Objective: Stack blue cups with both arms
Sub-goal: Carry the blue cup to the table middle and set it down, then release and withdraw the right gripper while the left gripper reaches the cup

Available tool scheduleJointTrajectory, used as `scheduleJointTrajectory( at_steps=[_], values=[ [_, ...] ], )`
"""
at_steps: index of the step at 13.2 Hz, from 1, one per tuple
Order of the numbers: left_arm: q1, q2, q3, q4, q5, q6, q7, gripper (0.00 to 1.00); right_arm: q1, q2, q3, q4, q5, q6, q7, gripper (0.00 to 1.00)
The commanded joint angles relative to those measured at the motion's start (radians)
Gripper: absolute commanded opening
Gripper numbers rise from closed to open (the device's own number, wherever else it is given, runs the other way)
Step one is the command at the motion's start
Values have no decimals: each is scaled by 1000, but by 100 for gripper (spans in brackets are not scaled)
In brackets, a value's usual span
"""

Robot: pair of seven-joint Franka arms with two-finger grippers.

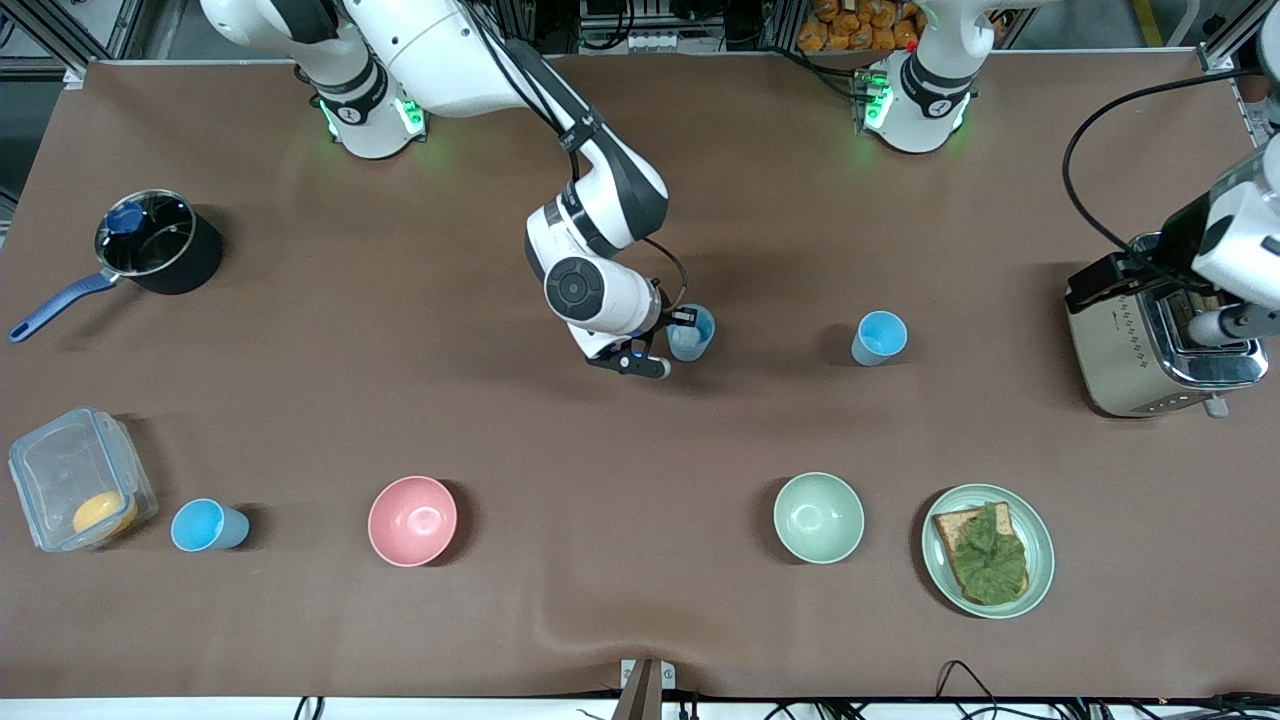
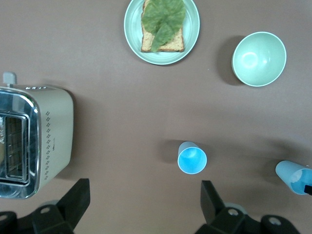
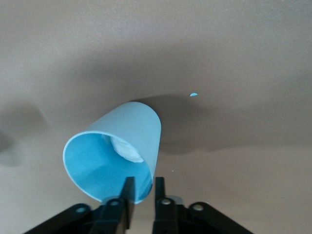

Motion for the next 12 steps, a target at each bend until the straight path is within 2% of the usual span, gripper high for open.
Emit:
scheduleJointTrajectory(
  at_steps=[1,3,5,6,9,12],
  values=[
    [1,4,-21,-10,25,15,9,100,-4,-9,-13,42,18,-14,-7,100],
    [1,-7,-22,-48,25,15,9,100,-51,-31,-19,70,13,-64,-11,100],
    [-2,-7,-22,-71,25,18,6,100,-137,-77,-18,84,-5,-211,-19,100],
    [-4,-7,-25,-106,15,51,-9,100,-175,-106,-18,93,-28,-280,-21,100],
    [-10,-20,-70,-247,10,189,-15,100,-267,-187,-31,93,-167,-433,-31,100],
    [-11,-33,-93,-426,4,375,-24,100,-399,-215,-36,87,-212,-558,-149,100]
  ],
)
